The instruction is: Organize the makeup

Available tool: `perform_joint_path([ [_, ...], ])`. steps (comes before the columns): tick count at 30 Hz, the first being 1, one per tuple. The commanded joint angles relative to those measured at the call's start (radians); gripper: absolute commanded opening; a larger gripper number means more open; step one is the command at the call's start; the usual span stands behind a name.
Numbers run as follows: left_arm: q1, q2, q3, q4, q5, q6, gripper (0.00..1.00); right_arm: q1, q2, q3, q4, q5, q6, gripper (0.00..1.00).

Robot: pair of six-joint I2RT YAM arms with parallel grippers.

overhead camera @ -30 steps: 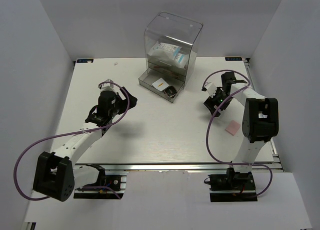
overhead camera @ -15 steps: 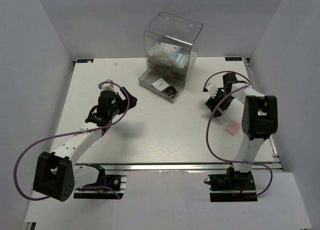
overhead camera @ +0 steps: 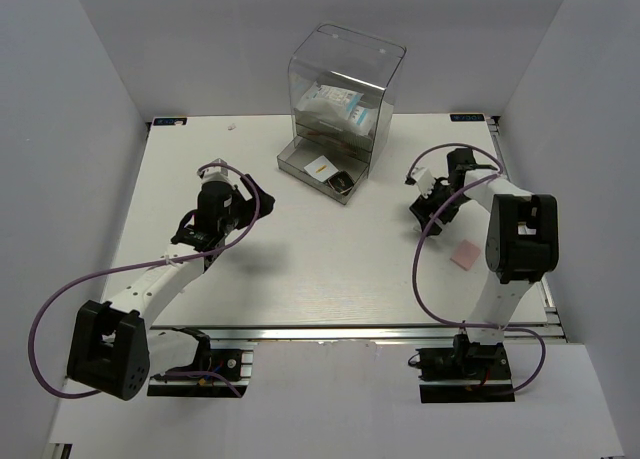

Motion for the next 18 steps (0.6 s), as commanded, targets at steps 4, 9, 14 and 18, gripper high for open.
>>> perform_joint_path([
  [4, 0.000, -0.020, 0.001, 0.003, 0.013, -0.004, 0.98, 0.114, -0.117, 0.081, -0.107, -0.215, -0.012, 0.04],
  [9, 0.002, -0.048, -0.013, -0.007, -0.001, -0.004, 0.98, 0.263, -0.169, 0.116, -0.063, -0.239, 0.049, 0.00],
  [14, 0.000, -0.055, -0.007, -0.021, -0.001, -0.005, 0.98, 0.404, -0.082, 0.326, -0.032, -0.224, 0.201, 0.00],
  [18, 0.000, -0.081, -0.016, -0.027, -0.010, -0.005, 0.98, 0.465, 0.026, 0.513, 0.014, -0.152, 0.363, 0.00],
])
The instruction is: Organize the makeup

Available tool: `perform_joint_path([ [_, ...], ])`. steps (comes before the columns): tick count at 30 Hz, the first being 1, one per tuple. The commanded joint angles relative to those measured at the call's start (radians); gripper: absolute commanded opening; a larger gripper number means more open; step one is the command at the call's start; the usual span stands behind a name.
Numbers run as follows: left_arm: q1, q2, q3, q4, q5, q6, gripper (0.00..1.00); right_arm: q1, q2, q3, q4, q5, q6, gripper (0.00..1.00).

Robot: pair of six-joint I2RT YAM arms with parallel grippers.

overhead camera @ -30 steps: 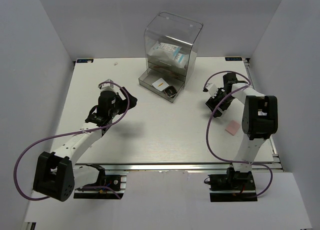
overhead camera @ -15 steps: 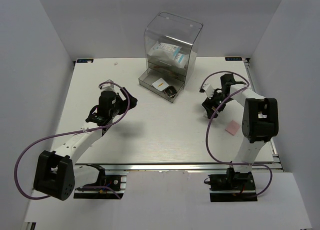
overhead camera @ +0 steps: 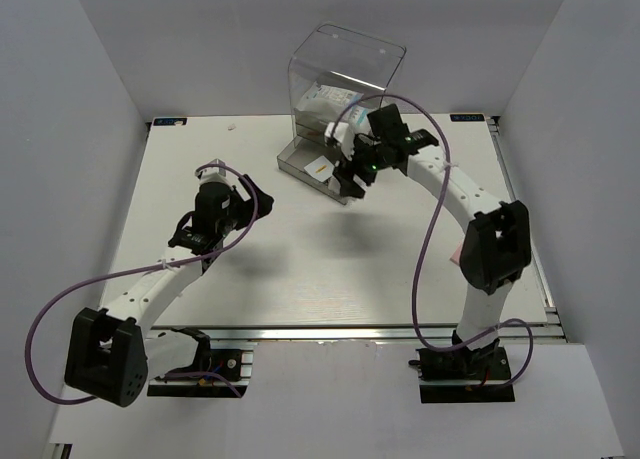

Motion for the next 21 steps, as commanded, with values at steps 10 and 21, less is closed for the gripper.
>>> perform_joint_path([
  [10, 0.000, -0.080, -0.016, -0.039, -0.029, -0.002, 0.98, 0.132, 0.247, 0.259, 0.303, 0.375, 0.221, 0.06],
  [21, 0.002, -0.062, -0.011, -0.045, -0.030, 0.005, 0.98, 0.137, 0.336, 0.238, 0.487, 0.656, 0.247, 0.22],
])
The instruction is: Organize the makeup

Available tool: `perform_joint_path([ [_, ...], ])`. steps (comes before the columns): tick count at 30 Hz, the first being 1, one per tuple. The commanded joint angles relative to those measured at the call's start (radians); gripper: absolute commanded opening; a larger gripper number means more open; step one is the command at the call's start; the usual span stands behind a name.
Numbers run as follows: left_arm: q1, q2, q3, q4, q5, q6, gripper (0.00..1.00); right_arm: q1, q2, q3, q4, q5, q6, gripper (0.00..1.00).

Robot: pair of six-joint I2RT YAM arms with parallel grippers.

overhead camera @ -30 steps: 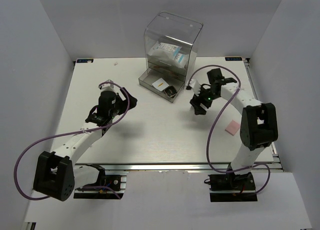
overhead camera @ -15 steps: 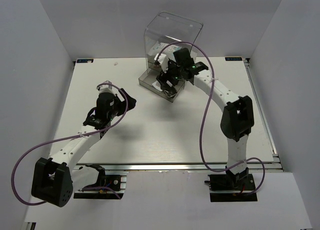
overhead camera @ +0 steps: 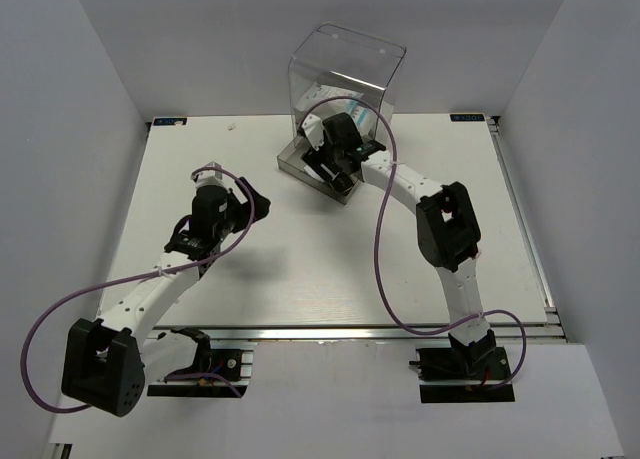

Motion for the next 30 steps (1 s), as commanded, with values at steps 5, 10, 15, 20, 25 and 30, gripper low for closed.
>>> perform_joint_path([
  [5, 0.000, 0.014, 0.022, -0.002, -0.001, 0.012, 0.98, 0.000, 0.016, 0.001, 0.144, 0.142, -0.006, 0.60],
  [10, 0.000, 0.008, 0.022, -0.008, -0.005, 0.012, 0.98, 0.002, 0.016, -0.022, 0.136, 0.119, -0.024, 0.88],
  [15, 0.000, 0.005, 0.023, -0.011, -0.005, 0.012, 0.98, 0.002, 0.016, -0.001, 0.105, 0.085, -0.012, 0.89],
  [20, 0.000, 0.000, 0.019, -0.008, -0.005, 0.009, 0.98, -0.001, -0.025, 0.019, -0.003, 0.004, -0.024, 0.89],
  [25, 0.000, -0.018, 0.013, -0.010, -0.011, 0.009, 0.98, -0.089, -0.198, -0.065, -0.154, -0.280, -0.080, 0.89],
  [30, 0.000, -0.046, -0.009, 0.015, -0.005, 0.000, 0.98, -0.279, -0.344, -0.200, -0.350, -0.389, -0.038, 0.89],
])
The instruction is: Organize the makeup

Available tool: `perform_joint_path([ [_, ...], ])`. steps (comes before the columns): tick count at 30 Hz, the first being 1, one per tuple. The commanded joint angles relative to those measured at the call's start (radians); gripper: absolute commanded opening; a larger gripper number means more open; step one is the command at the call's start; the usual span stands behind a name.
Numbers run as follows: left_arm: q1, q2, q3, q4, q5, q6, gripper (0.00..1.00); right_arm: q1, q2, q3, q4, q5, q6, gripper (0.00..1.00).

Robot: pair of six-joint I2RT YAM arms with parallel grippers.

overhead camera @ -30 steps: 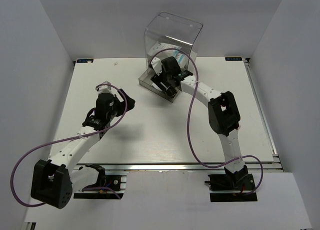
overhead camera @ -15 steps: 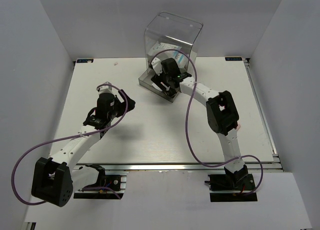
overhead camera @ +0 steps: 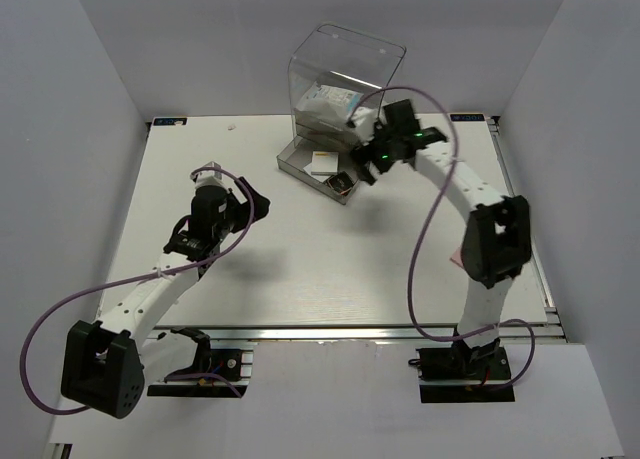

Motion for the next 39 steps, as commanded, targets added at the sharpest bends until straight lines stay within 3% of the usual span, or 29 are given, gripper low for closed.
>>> perform_joint_path([
  [1, 0.000, -0.047, -0.012, 0.030, 0.000, -0.006, 0.98, -0.166, -0.163, -0.074, -0.207, -0.115, 0.018, 0.90],
  [5, 0.000, -0.036, -0.013, 0.065, 0.026, -0.009, 0.98, -0.338, -0.282, -0.274, -0.368, -0.122, -0.080, 0.89],
  [7, 0.000, -0.027, -0.010, 0.083, 0.046, -0.011, 0.98, -0.418, -0.387, -0.435, -0.414, -0.125, -0.260, 0.89],
  [9, 0.000, -0.009, 0.000, 0.088, 0.058, -0.009, 0.98, -0.467, -0.472, -0.593, -0.373, -0.075, -0.324, 0.89],
  [13, 0.002, 0.021, 0.006, 0.124, 0.084, -0.005, 0.98, -0.538, -0.593, -0.733, -0.296, 0.121, -0.350, 0.89],
  [17, 0.002, 0.041, -0.003, 0.152, 0.090, -0.014, 0.98, -0.591, -0.566, -0.721, -0.353, 0.089, -0.353, 0.89],
  [25, 0.003, 0.019, -0.024, 0.140, 0.110, -0.014, 0.98, -0.593, -0.455, -0.740, -0.276, 0.074, -0.482, 0.89],
  [30, 0.002, -0.004, -0.033, 0.122, 0.090, -0.015, 0.98, -0.591, -0.368, -0.675, -0.261, 0.066, -0.477, 0.89],
  [39, 0.002, -0.007, -0.024, 0.106, 0.060, -0.008, 0.98, -0.591, -0.308, -0.718, -0.134, 0.132, -0.492, 0.89],
])
